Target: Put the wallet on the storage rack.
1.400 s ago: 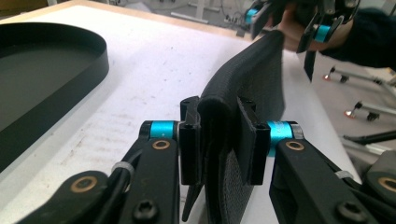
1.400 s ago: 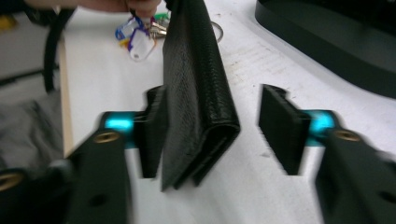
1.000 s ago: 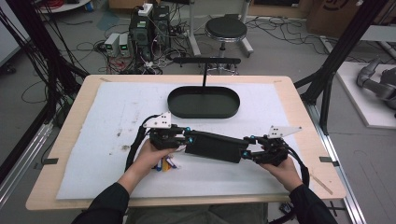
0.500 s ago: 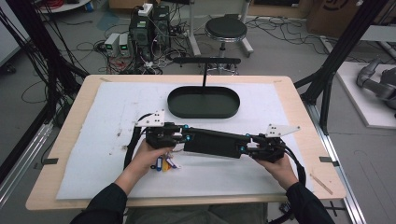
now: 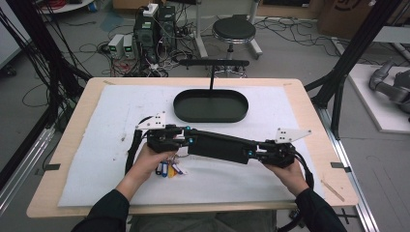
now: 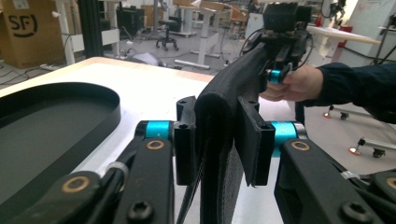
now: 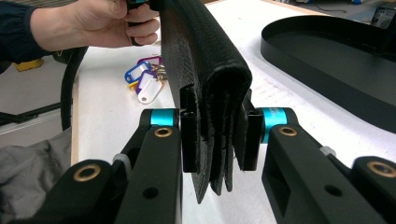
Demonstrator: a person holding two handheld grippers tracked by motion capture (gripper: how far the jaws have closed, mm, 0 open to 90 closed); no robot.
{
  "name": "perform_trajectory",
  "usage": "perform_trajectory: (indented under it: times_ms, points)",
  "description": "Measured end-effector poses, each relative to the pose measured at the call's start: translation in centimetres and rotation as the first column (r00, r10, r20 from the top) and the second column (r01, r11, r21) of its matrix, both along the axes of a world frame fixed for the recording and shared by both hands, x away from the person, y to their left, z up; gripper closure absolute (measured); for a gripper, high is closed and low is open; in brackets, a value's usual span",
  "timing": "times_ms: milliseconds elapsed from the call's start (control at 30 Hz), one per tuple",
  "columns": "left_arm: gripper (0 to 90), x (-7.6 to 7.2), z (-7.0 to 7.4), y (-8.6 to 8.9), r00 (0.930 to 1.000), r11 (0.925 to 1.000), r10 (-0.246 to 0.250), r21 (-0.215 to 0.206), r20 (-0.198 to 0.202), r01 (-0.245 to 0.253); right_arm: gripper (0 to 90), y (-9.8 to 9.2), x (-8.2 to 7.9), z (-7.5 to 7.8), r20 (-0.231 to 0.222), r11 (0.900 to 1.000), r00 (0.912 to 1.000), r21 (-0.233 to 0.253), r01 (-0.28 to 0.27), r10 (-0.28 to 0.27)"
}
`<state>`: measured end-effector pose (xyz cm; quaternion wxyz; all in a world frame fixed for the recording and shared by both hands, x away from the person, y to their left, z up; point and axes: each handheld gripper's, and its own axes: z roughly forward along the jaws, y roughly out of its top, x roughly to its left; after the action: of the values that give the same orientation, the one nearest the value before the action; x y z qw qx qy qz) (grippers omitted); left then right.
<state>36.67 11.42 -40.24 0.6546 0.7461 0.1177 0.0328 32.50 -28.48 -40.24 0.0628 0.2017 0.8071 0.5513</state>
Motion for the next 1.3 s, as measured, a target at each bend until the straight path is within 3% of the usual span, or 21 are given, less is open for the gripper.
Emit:
perform_trajectory:
  times_ms: [233, 500, 533, 767, 1033, 1133, 1300]
  points:
    - [64.8, 0.1, 0.0, 0.1, 0.9995, 0.9995, 0.032, 0.008, -0.006, -0.031, 76.8, 0.1, -0.1, 0.3, 0.019, 1.000, 0.9998, -0.002, 0.000, 0.000]
    - [51.2, 0.2, 0.2, 0.4, 0.9958, 0.9958, 0.091, 0.011, -0.014, -0.091, 77.1, 0.1, -0.2, 0.7, 0.041, 1.000, 0.9991, -0.001, 0.007, -0.007]
    - [45.7, 0.2, 0.2, 0.4, 0.9950, 0.9951, 0.098, 0.014, -0.018, -0.098, 77.2, 0.0, -0.2, 0.8, 0.045, 1.000, 0.9989, 0.003, 0.015, -0.015]
    - [37.6, -0.2, 1.0, 1.3, 0.9891, 0.9886, 0.146, 0.038, -0.017, -0.146, 77.2, -0.4, 0.1, 1.2, 0.063, 0.998, 0.9959, 0.015, 0.065, -0.066]
    - [31.5, -1.3, 1.8, 3.0, 0.9774, 0.9740, 0.211, 0.082, 0.005, -0.211, 77.2, -0.7, 1.3, 1.9, 0.079, 0.988, 0.9844, 0.009, 0.157, -0.157]
    - [31.3, -1.8, 1.9, 3.8, 0.9701, 0.9646, 0.242, 0.104, 0.020, -0.242, 77.2, -0.7, 2.0, 2.0, 0.084, 0.983, 0.9796, 0.006, 0.183, -0.183]
    - [30.2, -3.1, 2.0, 5.7, 0.9518, 0.9469, 0.305, 0.097, 0.033, -0.307, 77.2, -0.4, 3.2, 2.3, 0.091, 0.977, 0.9724, 0.006, 0.215, -0.215]
